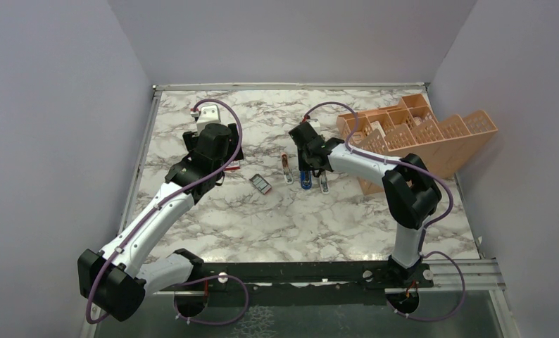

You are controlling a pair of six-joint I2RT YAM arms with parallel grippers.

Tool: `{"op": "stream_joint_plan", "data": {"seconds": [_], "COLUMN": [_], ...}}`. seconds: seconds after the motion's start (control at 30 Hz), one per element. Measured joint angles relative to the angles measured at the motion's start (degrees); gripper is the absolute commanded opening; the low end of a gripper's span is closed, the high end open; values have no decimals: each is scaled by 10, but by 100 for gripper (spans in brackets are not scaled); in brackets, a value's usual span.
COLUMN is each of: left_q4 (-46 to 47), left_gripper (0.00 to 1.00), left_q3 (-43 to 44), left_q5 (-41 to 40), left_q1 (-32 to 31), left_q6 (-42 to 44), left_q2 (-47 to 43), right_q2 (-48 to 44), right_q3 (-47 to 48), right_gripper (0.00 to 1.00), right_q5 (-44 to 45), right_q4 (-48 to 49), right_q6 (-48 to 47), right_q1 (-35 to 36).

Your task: Load the staples into the stapler

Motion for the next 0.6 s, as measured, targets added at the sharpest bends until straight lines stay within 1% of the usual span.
{"op": "stream_joint_plan", "data": {"seconds": [0.6], "left_q4": [0], "left_gripper": [93], "left_q3": [0], "left_q5": [0], "left_q1": [0], "left_q6": [0], "left_q2": [0], "right_q2": [-3], "right_q3": [0], "right_gripper": [21], "right_q5": [5], "right_q4": [0], "right_q6": [3], "right_q1": [0]}}
